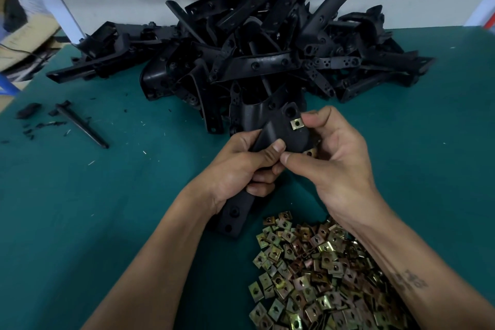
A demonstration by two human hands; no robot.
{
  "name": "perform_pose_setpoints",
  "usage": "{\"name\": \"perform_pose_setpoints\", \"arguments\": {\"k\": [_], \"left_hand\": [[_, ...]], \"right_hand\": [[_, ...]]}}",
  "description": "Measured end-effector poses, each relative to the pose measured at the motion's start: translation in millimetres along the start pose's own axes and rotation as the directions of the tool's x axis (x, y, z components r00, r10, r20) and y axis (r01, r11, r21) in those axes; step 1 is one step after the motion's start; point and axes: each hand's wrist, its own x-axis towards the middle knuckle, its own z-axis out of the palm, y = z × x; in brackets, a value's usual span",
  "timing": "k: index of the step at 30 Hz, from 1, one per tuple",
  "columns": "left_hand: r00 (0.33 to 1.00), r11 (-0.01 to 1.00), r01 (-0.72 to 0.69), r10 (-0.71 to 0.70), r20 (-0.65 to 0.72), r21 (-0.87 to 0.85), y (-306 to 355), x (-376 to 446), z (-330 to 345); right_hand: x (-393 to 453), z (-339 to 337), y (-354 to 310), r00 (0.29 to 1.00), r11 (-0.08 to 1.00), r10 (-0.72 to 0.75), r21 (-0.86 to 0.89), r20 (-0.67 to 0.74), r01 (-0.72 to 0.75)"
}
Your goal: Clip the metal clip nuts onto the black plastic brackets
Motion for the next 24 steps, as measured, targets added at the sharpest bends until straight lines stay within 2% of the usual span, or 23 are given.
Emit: {"name": "perform_pose_setpoints", "arguments": {"k": [3, 4, 8, 15, 17, 20, 21, 24], "left_hand": [[1.0, 0.998, -0.018, 0.019, 0.018, -0.057, -1, -1, -2], [0.999, 0.998, -0.015, 0.017, 0.029, -0.067, -2, 0, -2], [0.996, 0.998, 0.03, -0.025, 0.091, -0.054, -2, 0, -1], [0.987, 0.999, 0.042, -0.042, 0.152, -0.002, -1, 1, -2], [0.987, 0.998, 0.038, -0.03, 0.16, -0.049, -2, -1, -6], [0.987, 0.993, 0.013, 0.007, 0.164, -0.12, -4, -11, -17], [0.989, 0.993, 0.012, 0.005, 0.149, -0.115, -5, -15, -19], [0.992, 0.997, 0.032, -0.023, 0.124, -0.068, -7, -15, -19]], "right_hand": [[-3, -7, 0, 0.996, 0.986, -0.084, -0.146, -0.011, 0.082], [-2, -10, -1, 0.996, 0.986, -0.085, -0.147, -0.02, 0.081], [3, -19, -6, 0.988, 0.984, 0.142, 0.118, -0.055, -0.135], [6, -25, -13, 0.989, 0.988, 0.15, 0.051, -0.008, -0.149], [7, -24, -14, 0.979, 0.978, 0.185, 0.114, -0.086, -0.175], [13, -48, -21, 0.915, 0.943, 0.244, 0.298, -0.32, -0.147], [13, -58, -24, 0.905, 0.94, 0.25, 0.309, -0.345, -0.142], [5, -51, -21, 0.943, 0.947, 0.258, 0.248, -0.211, -0.204]]}}
